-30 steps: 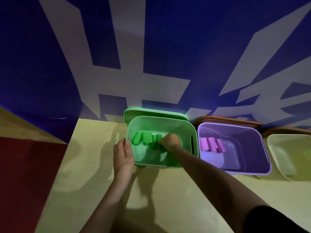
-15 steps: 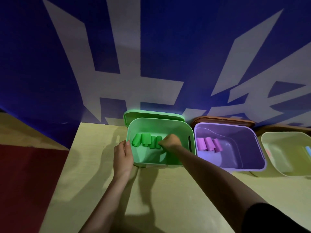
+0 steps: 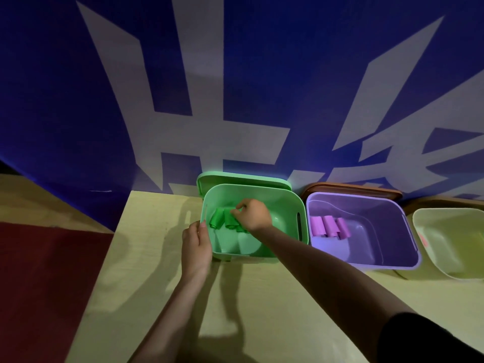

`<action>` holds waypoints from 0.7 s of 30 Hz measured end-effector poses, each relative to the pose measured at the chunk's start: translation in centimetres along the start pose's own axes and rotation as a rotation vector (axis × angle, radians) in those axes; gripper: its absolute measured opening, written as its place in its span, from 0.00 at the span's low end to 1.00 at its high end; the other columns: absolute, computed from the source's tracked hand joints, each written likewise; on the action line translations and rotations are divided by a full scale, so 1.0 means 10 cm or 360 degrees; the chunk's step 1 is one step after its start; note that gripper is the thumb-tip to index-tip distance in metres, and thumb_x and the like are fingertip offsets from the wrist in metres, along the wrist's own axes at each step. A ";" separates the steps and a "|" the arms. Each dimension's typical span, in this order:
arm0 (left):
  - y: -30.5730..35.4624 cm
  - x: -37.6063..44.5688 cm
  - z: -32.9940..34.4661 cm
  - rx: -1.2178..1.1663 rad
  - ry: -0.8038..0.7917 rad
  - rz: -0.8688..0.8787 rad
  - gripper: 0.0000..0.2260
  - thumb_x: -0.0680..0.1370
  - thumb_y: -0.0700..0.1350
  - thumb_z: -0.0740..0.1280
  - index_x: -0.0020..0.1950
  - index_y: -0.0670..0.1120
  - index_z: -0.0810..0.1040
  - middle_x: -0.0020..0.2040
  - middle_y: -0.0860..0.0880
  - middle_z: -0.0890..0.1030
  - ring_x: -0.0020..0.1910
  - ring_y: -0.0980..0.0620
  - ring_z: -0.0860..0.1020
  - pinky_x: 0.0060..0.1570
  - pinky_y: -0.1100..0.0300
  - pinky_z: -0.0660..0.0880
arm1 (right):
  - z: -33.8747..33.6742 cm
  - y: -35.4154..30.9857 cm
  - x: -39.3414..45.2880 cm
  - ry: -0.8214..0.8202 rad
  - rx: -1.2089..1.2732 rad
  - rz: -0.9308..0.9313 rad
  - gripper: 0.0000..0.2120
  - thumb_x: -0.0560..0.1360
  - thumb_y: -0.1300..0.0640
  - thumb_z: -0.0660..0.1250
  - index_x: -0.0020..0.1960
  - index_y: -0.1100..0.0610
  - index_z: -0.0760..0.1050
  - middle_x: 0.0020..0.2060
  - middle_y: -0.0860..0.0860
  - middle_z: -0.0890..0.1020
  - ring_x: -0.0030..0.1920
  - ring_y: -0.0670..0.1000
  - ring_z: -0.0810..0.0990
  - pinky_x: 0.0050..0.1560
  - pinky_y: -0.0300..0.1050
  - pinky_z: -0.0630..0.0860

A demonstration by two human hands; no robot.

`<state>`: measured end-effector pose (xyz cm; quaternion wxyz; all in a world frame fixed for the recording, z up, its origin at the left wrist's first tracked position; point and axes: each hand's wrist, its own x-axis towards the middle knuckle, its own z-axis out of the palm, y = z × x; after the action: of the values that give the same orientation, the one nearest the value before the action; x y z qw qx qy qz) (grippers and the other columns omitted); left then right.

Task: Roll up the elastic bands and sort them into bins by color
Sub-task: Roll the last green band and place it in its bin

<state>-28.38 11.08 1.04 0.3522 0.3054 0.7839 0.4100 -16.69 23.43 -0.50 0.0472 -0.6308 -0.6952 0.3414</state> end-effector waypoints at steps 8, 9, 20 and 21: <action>-0.05 0.03 0.02 -0.0033 0.0037 -0.0009 0.15 0.83 0.45 0.55 0.61 0.39 0.75 0.55 0.39 0.75 0.57 0.43 0.72 0.48 0.63 0.62 | 0.20 -0.10 0.16 -0.0155 -0.0370 0.0158 0.11 0.75 0.53 0.68 0.53 0.59 0.79 0.50 0.55 0.82 0.50 0.55 0.80 0.46 0.43 0.73; -0.06 0.02 0.03 -0.0036 0.0050 -0.0008 0.15 0.83 0.46 0.55 0.61 0.39 0.75 0.55 0.40 0.74 0.57 0.43 0.72 0.48 0.63 0.62 | 0.22 -0.11 0.16 -0.0153 -0.0384 0.0154 0.11 0.75 0.53 0.68 0.53 0.58 0.79 0.49 0.54 0.82 0.50 0.55 0.80 0.45 0.42 0.72; -0.04 0.00 0.04 -0.0043 0.0053 -0.0044 0.15 0.83 0.48 0.55 0.61 0.41 0.76 0.51 0.46 0.71 0.56 0.43 0.72 0.49 0.61 0.62 | 0.19 -0.15 0.16 -0.0327 0.0238 0.0391 0.08 0.70 0.58 0.69 0.35 0.60 0.77 0.28 0.53 0.78 0.28 0.51 0.79 0.26 0.38 0.74; -0.03 0.00 0.04 -0.0042 0.0052 -0.0049 0.15 0.83 0.48 0.55 0.61 0.41 0.76 0.52 0.45 0.72 0.56 0.43 0.72 0.49 0.62 0.61 | 0.17 -0.15 0.15 -0.0354 0.0359 0.0427 0.08 0.70 0.59 0.70 0.35 0.61 0.77 0.28 0.53 0.77 0.27 0.51 0.78 0.25 0.38 0.75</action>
<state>-28.08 11.10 0.59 0.3496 0.2819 0.7887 0.4199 -19.10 24.13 -1.48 -0.0056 -0.6669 -0.5632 0.4879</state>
